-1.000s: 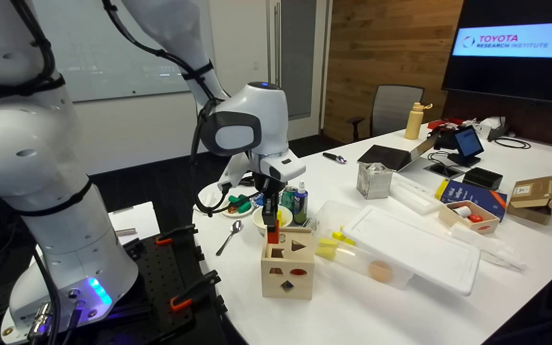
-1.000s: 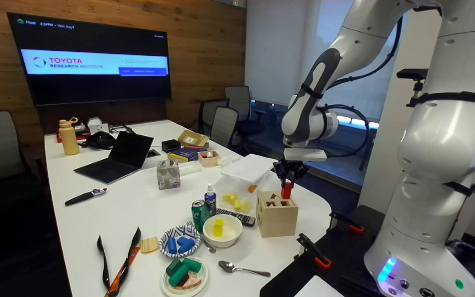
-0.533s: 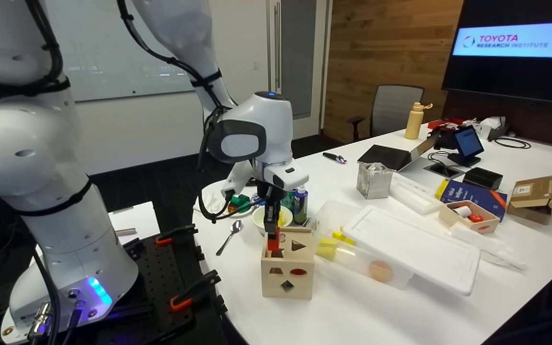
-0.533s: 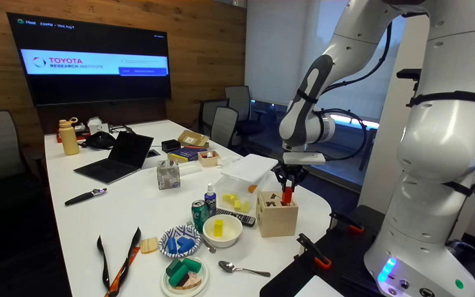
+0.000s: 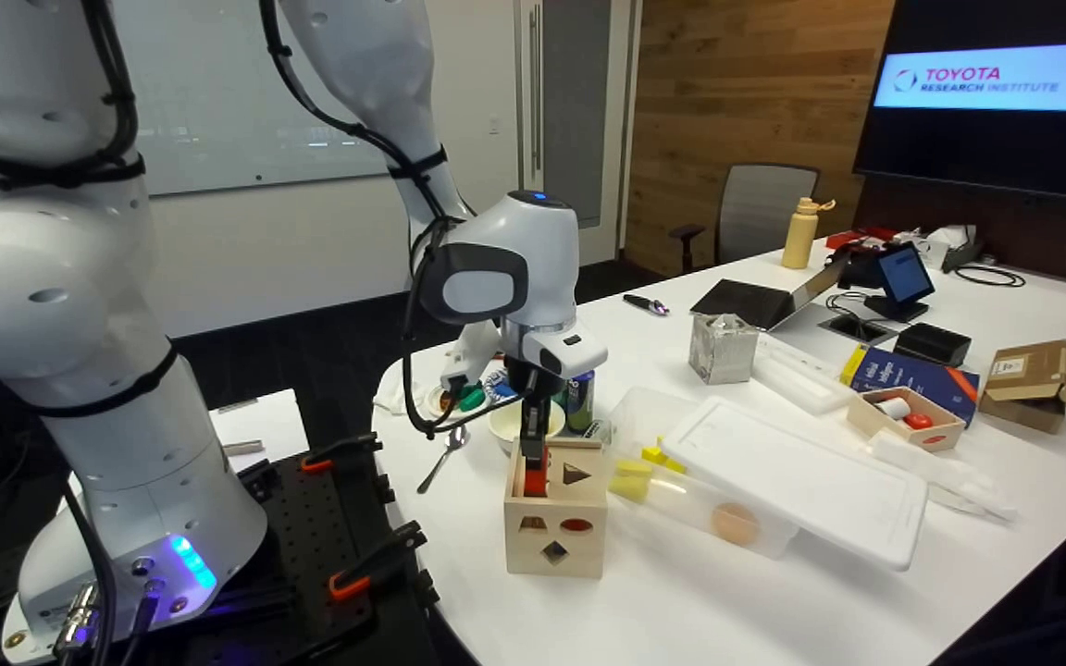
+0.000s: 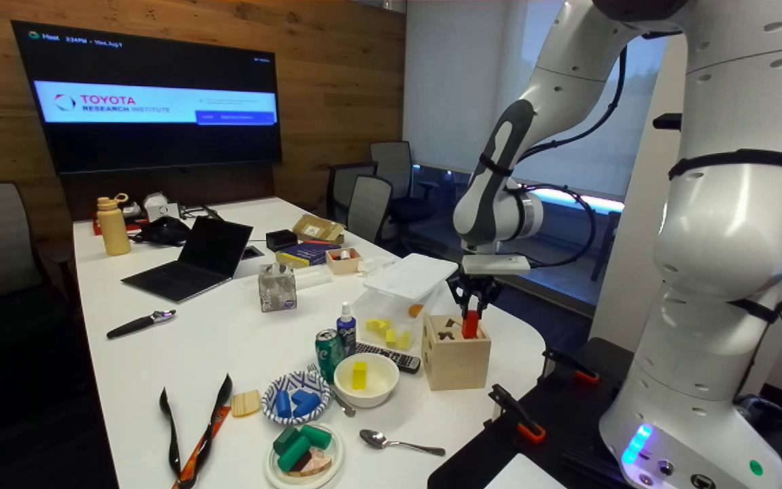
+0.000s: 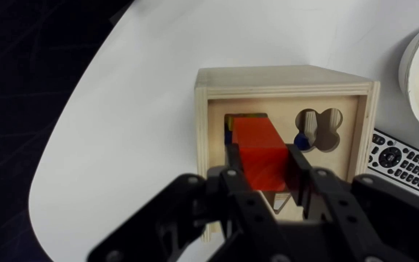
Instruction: Put the orange block in the wooden toy box.
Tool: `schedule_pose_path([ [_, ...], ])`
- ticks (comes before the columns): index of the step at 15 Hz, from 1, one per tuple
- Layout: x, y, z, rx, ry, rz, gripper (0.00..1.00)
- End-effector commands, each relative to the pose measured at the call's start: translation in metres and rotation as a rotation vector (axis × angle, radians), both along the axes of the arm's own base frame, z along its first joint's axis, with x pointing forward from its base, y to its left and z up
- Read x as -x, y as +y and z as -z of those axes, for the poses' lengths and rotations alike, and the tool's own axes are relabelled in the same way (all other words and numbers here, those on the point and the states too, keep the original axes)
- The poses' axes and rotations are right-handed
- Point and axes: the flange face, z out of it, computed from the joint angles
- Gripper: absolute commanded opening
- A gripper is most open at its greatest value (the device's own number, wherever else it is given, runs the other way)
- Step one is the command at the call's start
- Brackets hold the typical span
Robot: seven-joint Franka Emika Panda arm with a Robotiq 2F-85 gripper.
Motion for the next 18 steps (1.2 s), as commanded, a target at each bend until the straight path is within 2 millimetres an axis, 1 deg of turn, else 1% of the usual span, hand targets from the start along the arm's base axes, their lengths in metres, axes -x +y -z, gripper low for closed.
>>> schedule_pose_path([
  [1,-0.005,-0.006,0.007,-0.004,-0.008,-0.015,0.08],
  [6,-0.007,-0.011,0.015,-0.005,0.006,-0.024,0.08],
  [7,-0.008,-0.011,0.014,-0.008,0.003,-0.034,0.58],
  [8,-0.009,-0.010,0.013,-0.010,-0.001,-0.038,0.59],
  [11,-0.011,-0.009,0.008,-0.017,-0.018,-0.051,0.79],
  [12,-0.012,-0.008,0.004,-0.018,-0.027,-0.052,0.88],
  [14,-0.017,0.000,-0.003,-0.023,-0.035,-0.075,1.00],
  [18,-0.027,0.020,-0.017,-0.028,-0.055,-0.104,1.00],
])
